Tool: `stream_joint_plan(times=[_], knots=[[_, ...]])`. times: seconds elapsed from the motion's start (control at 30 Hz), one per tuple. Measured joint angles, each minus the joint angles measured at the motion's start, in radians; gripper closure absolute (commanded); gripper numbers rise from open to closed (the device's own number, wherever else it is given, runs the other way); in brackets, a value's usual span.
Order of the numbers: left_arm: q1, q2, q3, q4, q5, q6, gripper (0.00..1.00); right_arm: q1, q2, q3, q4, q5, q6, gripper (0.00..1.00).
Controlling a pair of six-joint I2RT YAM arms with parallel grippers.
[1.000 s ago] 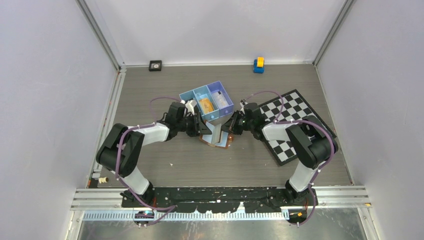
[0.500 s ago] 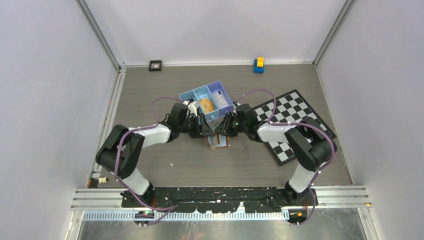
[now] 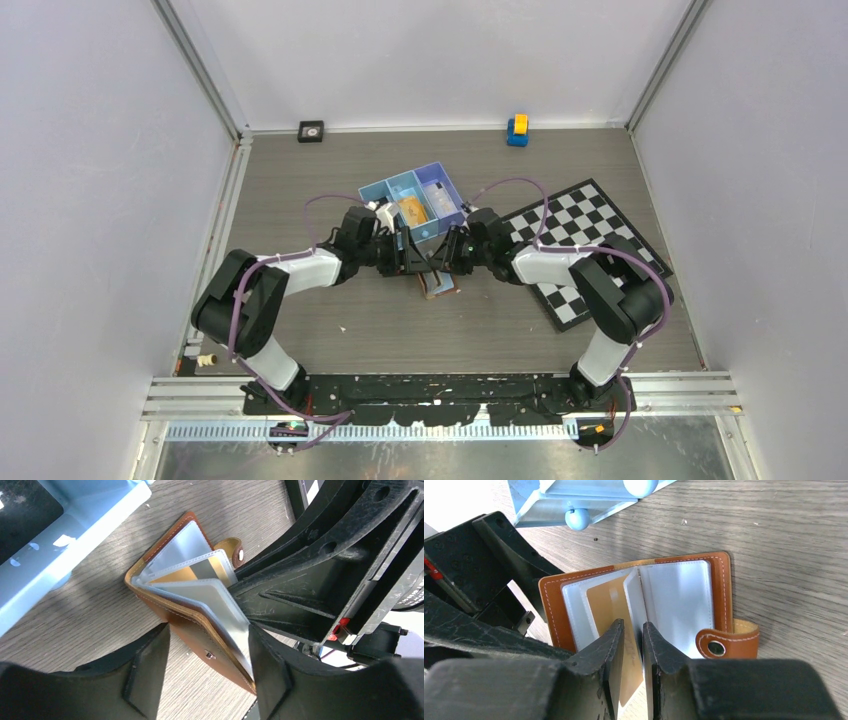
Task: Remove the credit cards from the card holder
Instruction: Pick up the card holder from the center of the board.
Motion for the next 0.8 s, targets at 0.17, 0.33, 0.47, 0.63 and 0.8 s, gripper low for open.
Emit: stream_joint_plan(times=[0.17, 0.33, 0.47, 0.63, 0.8], knots=[[0.0, -0.01, -0.003, 0.019, 0.011, -0.007, 0.3, 0.008, 0.0, 0.005, -0.013, 0.007, -0.01, 0.73], [0.003, -0.016, -0.008, 0.042, 0.011, -0.017, 0.35, 0.025, 0.0, 0.017, -0.029, 0.009, -0.018, 0.72], [0.006, -0.016, -0.008, 0.042, 0.012, -0.026, 0.37, 0.035, 0.0, 0.025, -0.031, 0.012, -0.026, 0.69], [0.009, -0.016, -0.008, 0.034, 0.005, -0.028, 0.57, 0.036, 0.0, 0.026, -0.042, 0.02, -0.034, 0.76], [0.02, -0.016, -0.007, 0.016, -0.005, -0.031, 0.81, 0.041, 0.0, 0.037, -0.068, 0.04, -0.043, 0.81]])
